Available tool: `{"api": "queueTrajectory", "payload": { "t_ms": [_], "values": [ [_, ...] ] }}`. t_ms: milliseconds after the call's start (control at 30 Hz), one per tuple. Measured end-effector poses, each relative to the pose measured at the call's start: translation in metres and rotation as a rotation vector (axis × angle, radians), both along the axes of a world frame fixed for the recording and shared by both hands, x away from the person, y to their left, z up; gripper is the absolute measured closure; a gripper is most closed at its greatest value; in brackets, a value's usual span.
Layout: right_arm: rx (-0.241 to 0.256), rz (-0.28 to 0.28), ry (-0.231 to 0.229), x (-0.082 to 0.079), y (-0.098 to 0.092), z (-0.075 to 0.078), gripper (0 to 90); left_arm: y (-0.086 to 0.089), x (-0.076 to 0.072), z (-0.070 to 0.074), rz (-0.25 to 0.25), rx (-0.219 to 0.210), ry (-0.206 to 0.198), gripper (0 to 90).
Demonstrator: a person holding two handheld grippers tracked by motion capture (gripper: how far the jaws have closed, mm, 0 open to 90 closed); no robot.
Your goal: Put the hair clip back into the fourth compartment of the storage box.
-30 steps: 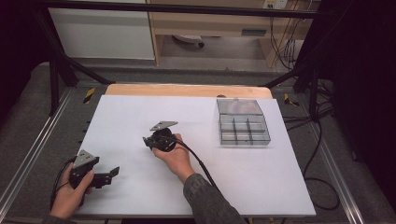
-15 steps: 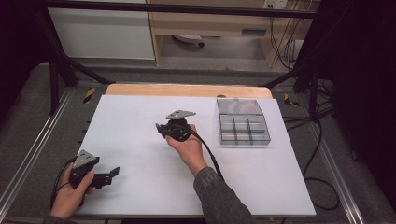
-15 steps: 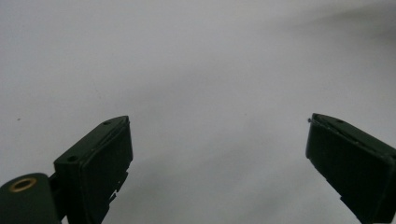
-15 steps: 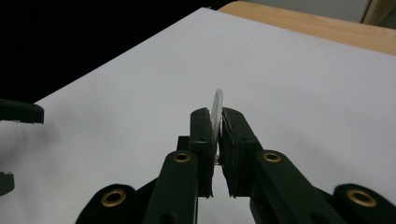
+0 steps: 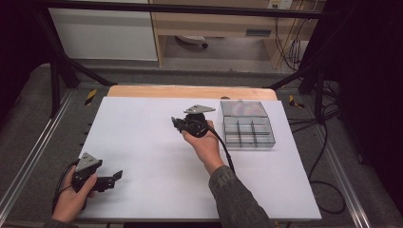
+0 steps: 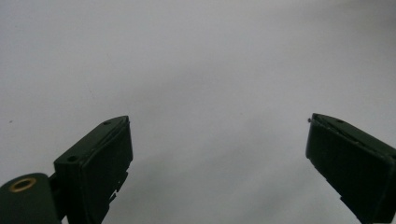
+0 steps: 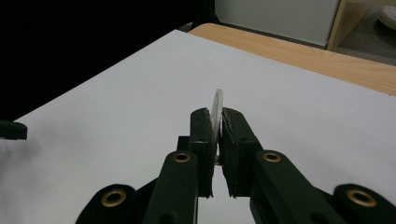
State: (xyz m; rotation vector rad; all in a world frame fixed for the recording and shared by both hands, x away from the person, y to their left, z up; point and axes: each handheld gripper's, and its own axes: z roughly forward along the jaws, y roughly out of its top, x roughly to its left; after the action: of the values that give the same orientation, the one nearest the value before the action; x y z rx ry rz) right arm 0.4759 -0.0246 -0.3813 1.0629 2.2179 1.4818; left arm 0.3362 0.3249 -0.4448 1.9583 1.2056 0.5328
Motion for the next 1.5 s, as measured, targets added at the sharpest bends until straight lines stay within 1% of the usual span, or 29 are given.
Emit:
{"api": "queueTrajectory", "payload": {
  "t_ms": [100,133,167,233,400,500,567,667,933,1000,1167,1500],
  "values": [
    [0.006,-0.014,-0.006,0.001,-0.008,0.004,83.4,-0.001,0.0,0.0,-0.004,0.004,0.003,7.2],
    [0.007,-0.023,-0.011,0.002,-0.014,0.007,83.4,-0.001,0.0,0.0,-0.004,0.004,0.004,7.2],
    [0.007,-0.023,-0.011,0.002,-0.014,0.007,83.4,-0.001,0.0,-0.001,-0.007,0.006,0.005,7.2],
    [0.01,-0.034,-0.015,0.003,-0.019,0.01,83.4,-0.002,0.0,-0.001,-0.01,0.006,0.007,7.2],
    [-0.002,-0.061,-0.028,0.006,-0.035,0.015,83.4,-0.003,0.0,-0.001,-0.016,0.014,0.011,7.2],
    [-0.003,-0.076,-0.033,0.007,-0.044,0.018,83.4,-0.003,0.0,0.0,-0.016,0.009,0.002,7.3],
    [0.005,-0.084,-0.032,0.008,-0.05,0.019,83.4,-0.002,0.0,0.001,-0.008,0.001,-0.006,7.2],
    [0.01,-0.1,-0.036,0.008,-0.059,0.022,83.4,-0.002,0.0,0.0,-0.006,0.001,-0.003,7.3],
    [0.011,-0.134,-0.052,0.008,-0.08,0.028,83.4,-0.004,0.0,-0.001,-0.018,0.014,0.008,7.3],
    [0.013,-0.141,-0.056,0.008,-0.086,0.03,83.4,-0.003,0.0,-0.001,-0.011,0.007,0.004,7.3],
    [0.044,-0.176,-0.059,0.009,-0.105,0.035,83.4,-0.003,0.0,-0.001,-0.011,0.007,0.007,7.3],
    [0.039,-0.21,-0.072,0.006,-0.129,0.04,83.4,-0.004,0.0,-0.001,-0.015,0.01,0.011,7.3]
  ]
}}
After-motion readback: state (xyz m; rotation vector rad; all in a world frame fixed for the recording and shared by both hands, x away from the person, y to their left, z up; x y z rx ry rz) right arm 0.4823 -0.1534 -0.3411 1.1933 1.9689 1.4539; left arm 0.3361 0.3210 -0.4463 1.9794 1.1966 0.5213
